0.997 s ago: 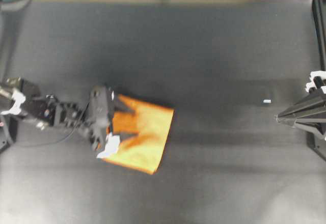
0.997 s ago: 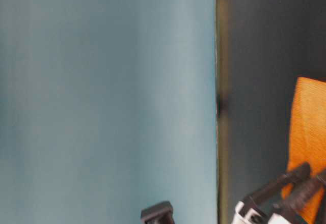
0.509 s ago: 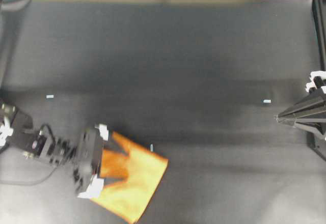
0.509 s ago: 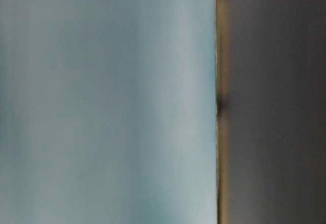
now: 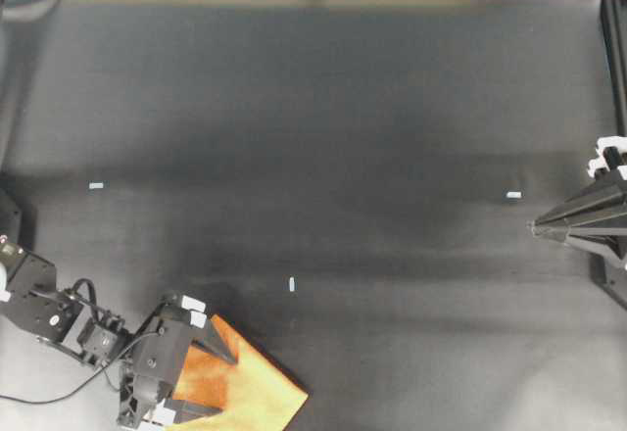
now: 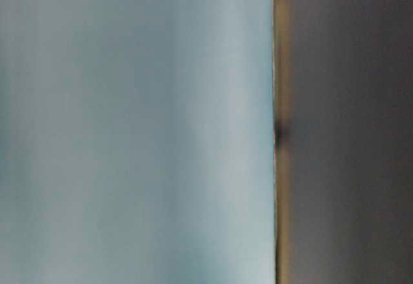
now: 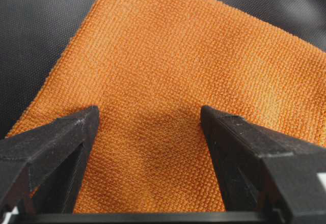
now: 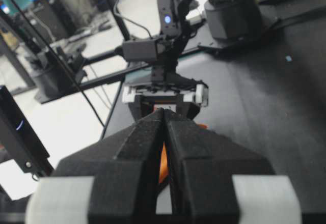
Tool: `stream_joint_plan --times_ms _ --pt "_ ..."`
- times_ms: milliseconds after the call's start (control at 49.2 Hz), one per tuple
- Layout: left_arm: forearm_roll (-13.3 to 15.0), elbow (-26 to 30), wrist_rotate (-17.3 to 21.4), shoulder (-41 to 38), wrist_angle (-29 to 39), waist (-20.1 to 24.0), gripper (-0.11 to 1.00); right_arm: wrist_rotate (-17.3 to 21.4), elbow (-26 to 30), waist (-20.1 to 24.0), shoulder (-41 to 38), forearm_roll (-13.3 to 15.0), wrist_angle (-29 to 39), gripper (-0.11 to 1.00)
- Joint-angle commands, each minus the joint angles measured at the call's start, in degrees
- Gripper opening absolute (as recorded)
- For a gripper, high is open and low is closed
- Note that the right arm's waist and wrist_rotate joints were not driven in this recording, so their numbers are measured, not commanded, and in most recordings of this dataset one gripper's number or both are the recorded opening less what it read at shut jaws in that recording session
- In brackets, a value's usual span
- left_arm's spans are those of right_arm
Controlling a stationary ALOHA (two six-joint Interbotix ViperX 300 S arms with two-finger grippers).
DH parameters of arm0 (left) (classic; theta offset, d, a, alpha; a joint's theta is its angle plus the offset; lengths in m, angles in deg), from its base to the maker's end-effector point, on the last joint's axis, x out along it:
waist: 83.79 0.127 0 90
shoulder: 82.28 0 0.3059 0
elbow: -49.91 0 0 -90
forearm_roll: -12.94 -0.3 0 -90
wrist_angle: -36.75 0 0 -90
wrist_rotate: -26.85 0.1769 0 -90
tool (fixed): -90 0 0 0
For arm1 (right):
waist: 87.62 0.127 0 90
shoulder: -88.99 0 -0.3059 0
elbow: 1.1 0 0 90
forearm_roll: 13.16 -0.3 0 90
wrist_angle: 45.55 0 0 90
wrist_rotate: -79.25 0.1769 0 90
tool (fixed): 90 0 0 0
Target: Push an orange cloth with the left arm to wipe the desk.
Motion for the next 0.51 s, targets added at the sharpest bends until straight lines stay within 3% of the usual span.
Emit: stream_joint_plan --times_ms 0,244,488 --pt "-0.3 0.5 0.2 0.3 -0.3 -0.3 0.79 0.0 0.4 0.0 -0.3 -0.2 -0.4 0.00" --pt "-0.3 0.6 0.8 0.8 -0.3 -0.2 0.79 0.1 0.4 0.0 -0.2 -0.1 -0.4 0.00" --pt "-0.3 -0.2 4.7 10.1 -0.1 2.4 0.78 0.0 0.4 0.0 0.0 -0.1 -0.4 0.00"
